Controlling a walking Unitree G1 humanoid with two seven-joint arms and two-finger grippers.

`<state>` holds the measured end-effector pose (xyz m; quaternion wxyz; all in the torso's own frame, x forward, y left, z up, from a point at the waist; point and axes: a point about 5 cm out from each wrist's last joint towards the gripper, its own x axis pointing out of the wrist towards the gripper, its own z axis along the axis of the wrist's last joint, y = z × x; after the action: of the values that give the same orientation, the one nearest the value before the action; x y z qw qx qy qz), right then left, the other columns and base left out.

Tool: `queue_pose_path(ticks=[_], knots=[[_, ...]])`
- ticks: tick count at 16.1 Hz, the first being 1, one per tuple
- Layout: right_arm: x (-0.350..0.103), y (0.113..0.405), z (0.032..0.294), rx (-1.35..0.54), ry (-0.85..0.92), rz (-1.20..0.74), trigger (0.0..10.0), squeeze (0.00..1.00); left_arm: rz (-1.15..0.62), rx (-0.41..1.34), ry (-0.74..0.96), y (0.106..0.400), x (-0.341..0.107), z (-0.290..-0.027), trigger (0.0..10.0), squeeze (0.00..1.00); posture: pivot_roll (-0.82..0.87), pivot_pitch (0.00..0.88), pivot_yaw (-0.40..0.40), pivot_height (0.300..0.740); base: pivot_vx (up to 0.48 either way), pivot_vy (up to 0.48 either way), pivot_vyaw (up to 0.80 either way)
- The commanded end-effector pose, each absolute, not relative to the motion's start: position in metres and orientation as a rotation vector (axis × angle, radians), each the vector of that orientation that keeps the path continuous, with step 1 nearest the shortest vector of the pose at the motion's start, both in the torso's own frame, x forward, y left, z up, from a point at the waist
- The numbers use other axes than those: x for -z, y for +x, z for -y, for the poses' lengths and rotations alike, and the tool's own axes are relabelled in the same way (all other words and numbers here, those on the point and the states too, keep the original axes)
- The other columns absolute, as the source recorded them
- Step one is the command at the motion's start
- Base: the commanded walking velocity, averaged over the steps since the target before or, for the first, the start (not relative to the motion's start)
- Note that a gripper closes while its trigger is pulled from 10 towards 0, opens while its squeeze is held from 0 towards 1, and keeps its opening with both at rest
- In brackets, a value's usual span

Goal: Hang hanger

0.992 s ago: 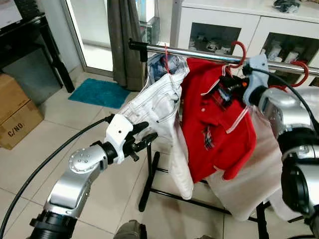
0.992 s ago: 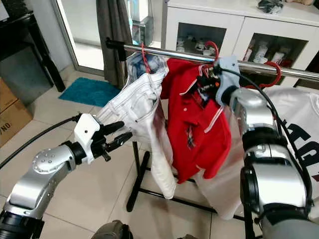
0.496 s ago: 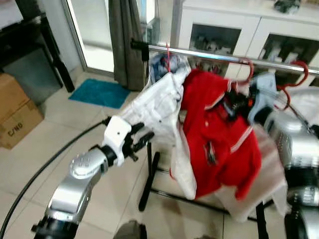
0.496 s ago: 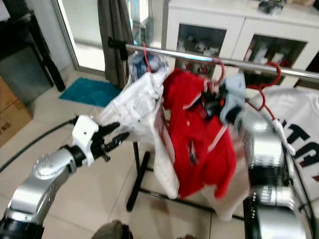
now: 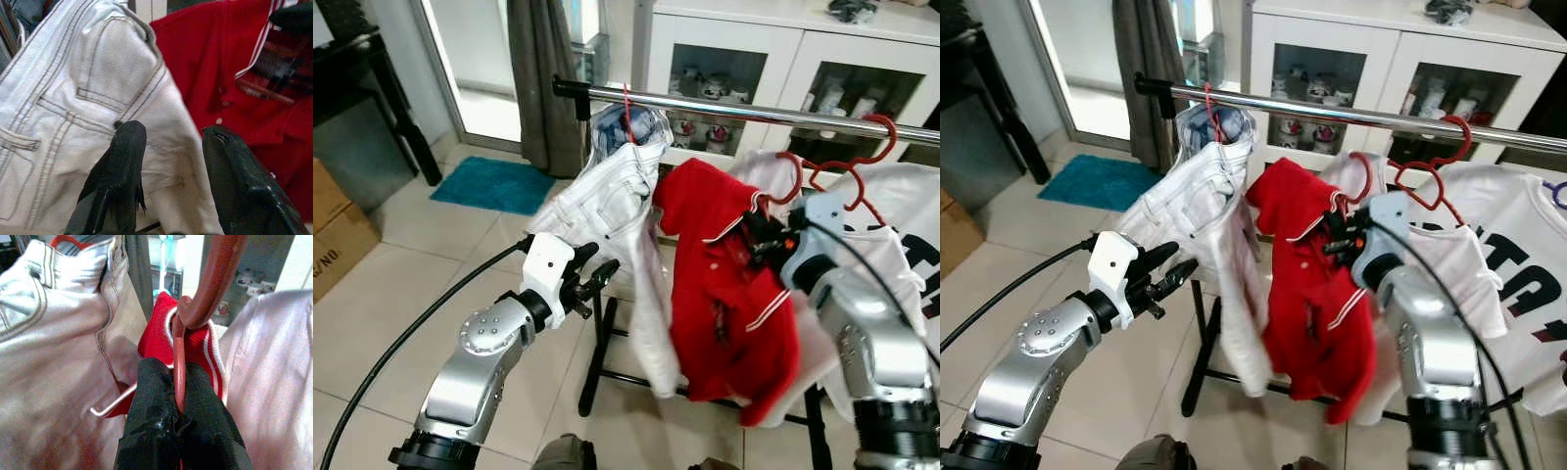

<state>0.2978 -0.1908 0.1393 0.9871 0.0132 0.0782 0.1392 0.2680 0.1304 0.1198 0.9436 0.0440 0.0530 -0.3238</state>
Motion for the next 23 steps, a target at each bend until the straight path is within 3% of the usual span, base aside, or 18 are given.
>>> queue_pose_path(ticks=[1,11,23], knots=[[-0.149,0.296,0.188,-0.286,0.013,-0.099,0.0,0.00,-0.099,0.650,0.096,0.267,-0.122,-0.130,10.0,0.00,-0.02,0.000,-0.015,0.705,0.000,0.000,0.00],[-0.137,0.287,0.172,-0.261,0.038,-0.144,0.0,0.00,-0.116,0.628,0.100,0.268,-0.120,-0.137,10.0,0.00,-0.03,0.000,-0.010,0.705,-0.024,0.000,0.00],[-0.140,0.290,0.171,-0.258,0.037,-0.143,0.0,0.00,-0.106,0.634,0.101,0.271,-0.121,-0.131,10.0,0.00,-0.02,0.000,-0.020,0.705,-0.240,0.000,0.00]])
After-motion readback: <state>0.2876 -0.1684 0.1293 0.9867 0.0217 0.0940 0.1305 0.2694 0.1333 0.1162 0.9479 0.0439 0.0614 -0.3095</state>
